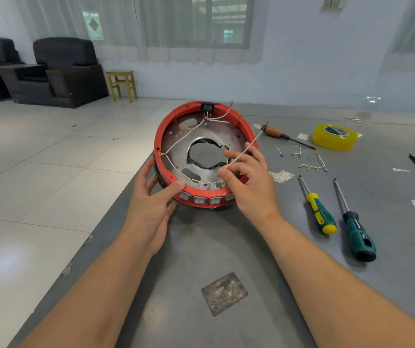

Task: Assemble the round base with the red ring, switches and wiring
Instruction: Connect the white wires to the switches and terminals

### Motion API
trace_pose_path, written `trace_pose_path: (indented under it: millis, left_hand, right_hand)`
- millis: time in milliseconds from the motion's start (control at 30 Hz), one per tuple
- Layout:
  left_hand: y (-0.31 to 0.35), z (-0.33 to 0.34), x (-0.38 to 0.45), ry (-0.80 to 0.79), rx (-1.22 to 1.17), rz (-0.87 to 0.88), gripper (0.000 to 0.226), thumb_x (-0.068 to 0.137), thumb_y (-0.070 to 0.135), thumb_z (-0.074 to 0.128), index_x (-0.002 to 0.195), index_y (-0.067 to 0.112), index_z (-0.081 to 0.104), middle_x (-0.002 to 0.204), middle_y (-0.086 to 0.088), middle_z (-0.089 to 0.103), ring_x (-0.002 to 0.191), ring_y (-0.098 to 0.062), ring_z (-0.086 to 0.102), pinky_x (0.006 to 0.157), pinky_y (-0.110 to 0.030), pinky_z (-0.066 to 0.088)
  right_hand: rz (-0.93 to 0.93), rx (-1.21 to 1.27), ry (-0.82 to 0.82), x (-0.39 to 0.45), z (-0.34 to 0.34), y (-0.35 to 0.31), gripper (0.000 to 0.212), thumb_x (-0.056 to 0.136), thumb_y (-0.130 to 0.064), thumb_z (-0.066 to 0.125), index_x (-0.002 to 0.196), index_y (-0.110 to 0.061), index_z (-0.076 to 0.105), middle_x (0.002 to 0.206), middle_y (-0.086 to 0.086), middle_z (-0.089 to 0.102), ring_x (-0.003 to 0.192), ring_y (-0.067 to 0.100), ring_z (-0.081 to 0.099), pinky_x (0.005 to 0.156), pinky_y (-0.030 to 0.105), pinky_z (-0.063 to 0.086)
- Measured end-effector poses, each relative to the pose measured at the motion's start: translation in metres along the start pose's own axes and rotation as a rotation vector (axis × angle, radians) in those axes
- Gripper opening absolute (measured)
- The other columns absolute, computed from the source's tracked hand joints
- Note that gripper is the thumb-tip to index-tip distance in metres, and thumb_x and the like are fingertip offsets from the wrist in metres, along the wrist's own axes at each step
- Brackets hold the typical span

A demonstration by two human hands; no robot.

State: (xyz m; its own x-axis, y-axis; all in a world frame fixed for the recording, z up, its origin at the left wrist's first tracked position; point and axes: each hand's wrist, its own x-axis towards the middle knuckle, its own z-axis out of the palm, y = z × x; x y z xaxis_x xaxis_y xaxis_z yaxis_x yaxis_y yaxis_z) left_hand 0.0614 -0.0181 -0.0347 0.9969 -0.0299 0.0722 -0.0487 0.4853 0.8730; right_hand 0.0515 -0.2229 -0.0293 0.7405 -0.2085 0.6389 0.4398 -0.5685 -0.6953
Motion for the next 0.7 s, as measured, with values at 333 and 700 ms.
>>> trace_pose_path:
  millis: [333,700]
  left_hand:
    - [-0.003,0.006,-0.011,-0.092,0.021,0.114,0.093,0.067,0.009,0.095,0.144,0.044,0.057,0.151,0.01,0.054,0.12,-0.021,0.071,0.083,-0.06,0.063]
    - [-0.01,0.005,-0.011,-0.11,-0.013,0.128,0.085,0.075,0.007,0.089,0.144,0.044,0.056,0.15,0.016,0.054,0.12,-0.019,0.071,0.083,-0.055,0.064]
  right_hand:
    - [0.014,-0.28,0.143,0.003,0.002,-0.024,0.013,0.094,-0.04,0.067,0.084,-0.033,0.071,0.105,-0.019,0.067,0.106,-0.002,0.057,0.095,0.041,0.023]
    - [0.051,0.133,0.032,0.013,-0.002,-0.042,0.011,0.091,-0.02,0.072,0.084,-0.027,0.074,0.078,-0.012,0.073,0.074,0.005,0.07,0.073,0.023,0.058]
